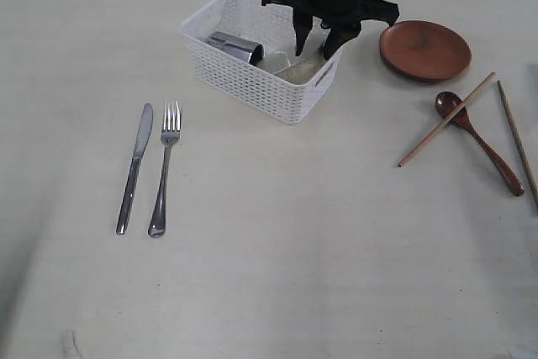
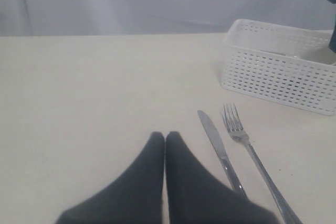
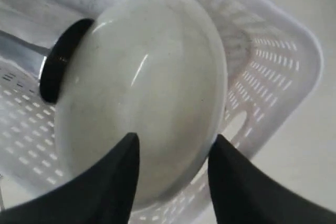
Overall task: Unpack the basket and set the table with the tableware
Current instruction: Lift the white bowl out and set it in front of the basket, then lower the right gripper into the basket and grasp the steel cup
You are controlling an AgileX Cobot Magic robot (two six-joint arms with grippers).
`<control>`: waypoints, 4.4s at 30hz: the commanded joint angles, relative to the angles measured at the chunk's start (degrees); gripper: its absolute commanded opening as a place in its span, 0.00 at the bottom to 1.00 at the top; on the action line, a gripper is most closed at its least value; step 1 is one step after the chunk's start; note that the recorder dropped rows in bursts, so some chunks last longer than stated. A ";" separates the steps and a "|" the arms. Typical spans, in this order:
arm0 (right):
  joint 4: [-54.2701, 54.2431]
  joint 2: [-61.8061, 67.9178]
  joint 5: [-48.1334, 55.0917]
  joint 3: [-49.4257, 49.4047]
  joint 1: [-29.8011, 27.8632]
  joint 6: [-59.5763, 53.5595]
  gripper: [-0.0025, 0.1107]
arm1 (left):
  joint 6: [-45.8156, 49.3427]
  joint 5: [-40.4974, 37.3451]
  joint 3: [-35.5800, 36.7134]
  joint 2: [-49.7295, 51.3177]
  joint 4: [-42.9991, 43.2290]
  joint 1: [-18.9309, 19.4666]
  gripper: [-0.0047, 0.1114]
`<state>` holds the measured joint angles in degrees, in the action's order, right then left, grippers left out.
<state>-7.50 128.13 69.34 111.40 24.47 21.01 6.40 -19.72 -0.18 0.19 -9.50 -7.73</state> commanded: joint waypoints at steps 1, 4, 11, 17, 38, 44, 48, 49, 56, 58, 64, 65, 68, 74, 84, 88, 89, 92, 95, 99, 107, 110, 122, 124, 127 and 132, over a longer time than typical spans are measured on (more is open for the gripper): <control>-0.42 0.69 0.35 -0.15 -0.19 0.38 0.30 | -0.04 0.10 0.18 -0.19 0.10 -0.44 0.04; -0.31 0.69 0.35 -0.15 -0.19 -0.12 0.16 | -0.04 0.10 0.18 -0.19 0.10 -0.44 0.04; 0.09 0.47 0.21 -0.15 -0.19 -3.18 0.02 | -0.04 0.10 0.18 -0.19 0.10 -0.44 0.04; 0.45 -1.95 -0.26 2.74 -0.19 -5.57 0.02 | -0.04 0.10 0.18 -0.19 0.10 -0.44 0.04; -4.81 -13.37 0.62 13.78 -0.33 -21.34 0.02 | -0.04 0.10 0.18 -0.19 0.10 -0.44 0.04; -11.16 -14.64 0.62 2.93 -0.19 -24.12 0.02 | -0.04 0.10 0.18 -0.19 0.10 -0.44 0.04; -12.15 -18.01 0.62 -7.33 1.29 -26.04 0.02 | -0.04 0.10 0.18 -0.19 0.10 -0.44 0.04; -12.15 -19.16 0.62 -10.21 2.02 -26.28 0.02 | -0.04 0.10 0.18 -0.19 0.10 -0.44 0.04; -12.15 -22.41 -1.79 -26.51 7.39 -28.54 0.02 | -0.04 0.10 0.18 -0.19 0.10 -0.44 0.04; -12.96 -22.41 -3.20 -30.31 7.84 -29.64 0.02 | -0.04 0.10 0.18 -0.19 0.10 -0.44 0.04; -21.94 -22.41 -6.82 -39.35 6.95 -39.26 0.02 | -0.04 0.10 0.18 -0.19 0.10 -0.44 0.04; -23.21 -22.41 -7.98 -41.36 6.95 -42.35 0.02 | -0.04 0.10 0.18 -0.19 0.10 -0.44 0.04; -22.36 -21.05 -11.25 -42.33 6.20 -43.04 0.02 | -0.04 0.10 0.18 -0.19 0.10 -0.44 0.04; -28.38 -14.57 -12.12 -40.48 0.16 -42.03 0.02 | -0.03 0.10 0.18 -0.19 0.26 -0.44 0.04; -28.38 -12.78 -14.58 -37.40 0.29 -40.32 0.04 | -0.15 0.10 0.18 -0.19 0.26 -0.44 0.04; -27.81 -12.78 -13.09 -36.33 0.29 -39.63 0.24 | -0.15 0.10 0.18 -0.19 0.26 -0.44 0.04; -26.98 -12.78 -12.40 -36.19 0.29 -39.02 0.29 | -0.15 0.10 0.18 -0.19 0.26 -0.44 0.04; -24.59 -12.78 -10.16 -36.19 0.17 -38.21 0.39 | -0.15 0.10 0.18 -0.19 0.26 -0.44 0.04; -23.79 -13.28 -7.81 -36.19 -0.55 -38.21 0.39 | -0.15 0.10 0.18 -0.19 0.26 -0.44 0.04; -23.94 -16.77 -7.43 -34.60 -2.69 -38.21 0.39 | -0.15 0.10 0.18 -0.19 0.26 -0.44 0.04; -24.28 -22.92 -10.78 -22.99 -4.30 -36.29 0.39 | -0.04 0.10 0.18 -0.19 0.26 -0.44 0.04; -24.40 -21.82 -13.44 -18.00 -3.75 -33.60 0.39 | -0.04 0.10 0.18 -0.19 0.26 -0.44 0.04; -24.93 -1.91 -15.57 -2.07 1.43 -28.46 0.16 | -0.04 0.10 0.18 -0.19 0.26 -0.44 0.04; -21.90 2.45 -15.07 3.95 1.28 -22.75 0.30 | -0.04 0.10 0.18 -0.19 0.26 -0.44 0.04; -19.19 6.44 -12.33 9.07 0.64 -16.79 0.36 | -0.04 0.10 0.18 -0.19 0.26 -0.44 0.04; -18.68 8.89 -11.51 10.10 0.03 -11.98 0.36 | -0.04 0.10 0.18 -0.19 0.26 -0.44 0.04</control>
<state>-26.94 136.79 57.31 120.94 25.10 7.20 6.40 -19.72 -0.18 0.19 -9.50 -7.73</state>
